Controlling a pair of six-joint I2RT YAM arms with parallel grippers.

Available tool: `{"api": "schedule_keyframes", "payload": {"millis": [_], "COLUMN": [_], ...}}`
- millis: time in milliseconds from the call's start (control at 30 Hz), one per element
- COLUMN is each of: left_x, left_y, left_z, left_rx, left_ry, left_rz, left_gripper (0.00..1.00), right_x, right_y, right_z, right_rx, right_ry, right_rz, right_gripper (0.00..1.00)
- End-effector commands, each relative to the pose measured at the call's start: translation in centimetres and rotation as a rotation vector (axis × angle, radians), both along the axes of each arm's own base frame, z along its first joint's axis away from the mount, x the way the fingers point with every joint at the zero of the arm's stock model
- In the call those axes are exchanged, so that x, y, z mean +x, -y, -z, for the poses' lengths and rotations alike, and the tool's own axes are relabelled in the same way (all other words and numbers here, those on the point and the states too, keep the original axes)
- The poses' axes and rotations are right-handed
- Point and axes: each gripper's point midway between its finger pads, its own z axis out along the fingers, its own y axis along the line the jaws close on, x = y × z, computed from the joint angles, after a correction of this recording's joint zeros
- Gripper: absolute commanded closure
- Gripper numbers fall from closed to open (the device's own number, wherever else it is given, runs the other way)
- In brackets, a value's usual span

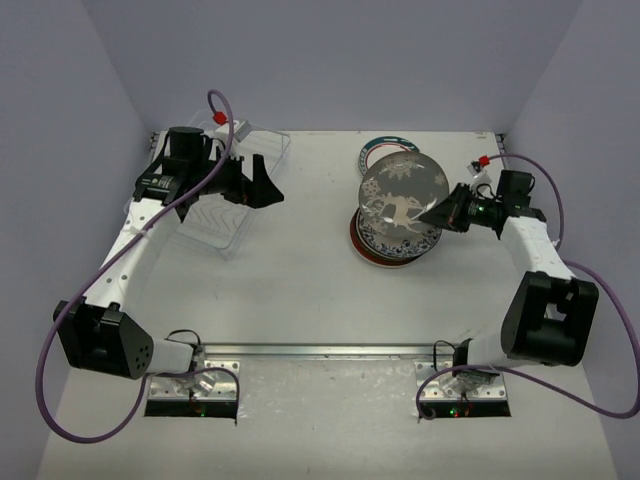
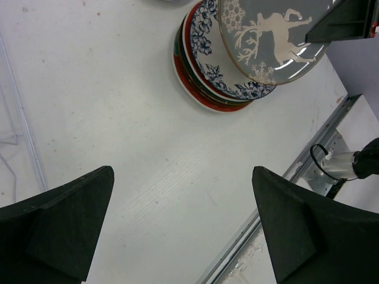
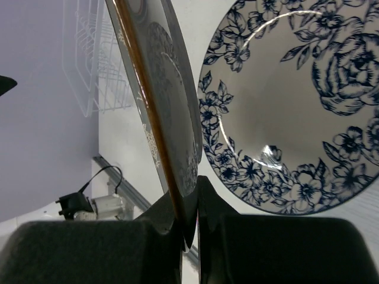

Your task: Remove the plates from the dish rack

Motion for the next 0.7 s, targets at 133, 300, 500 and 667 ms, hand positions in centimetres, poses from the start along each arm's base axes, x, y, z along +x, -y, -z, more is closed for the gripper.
{"api": "schedule_keyframes", "payload": {"millis": [133,300,500,667], "left_x": [0.7,0.4,0.2,0.1], "left_y": [0.1,-0.3,-0.5,-0.4], "left_z": [-2.3,-2.2,-2.3,-2.2], "left_rx": [-0.014,0.001,0.01,0.003], "left_ry": [0.067,0.073,0.08,0.079], "left_rz": [-0.008,-0.02,-0.034,-0.029], "left_gripper": [0.0,0.0,0.0,0.0], "right_x": [-0.2,0.6,1.3,1.6], "right_y": [1.0,1.4,2.0,2.5], "right_z": [-1.1,0.7,2.3,3.1], "right_rx": [0.097,0.116,0.097,0.078], "right_ry": [0.024,-0.068,-0.129,-0.195], "right_rz": [-0.084,-0.057,-0.024,0.002], "right_gripper": [1.0,1.0,1.0,0.99]}}
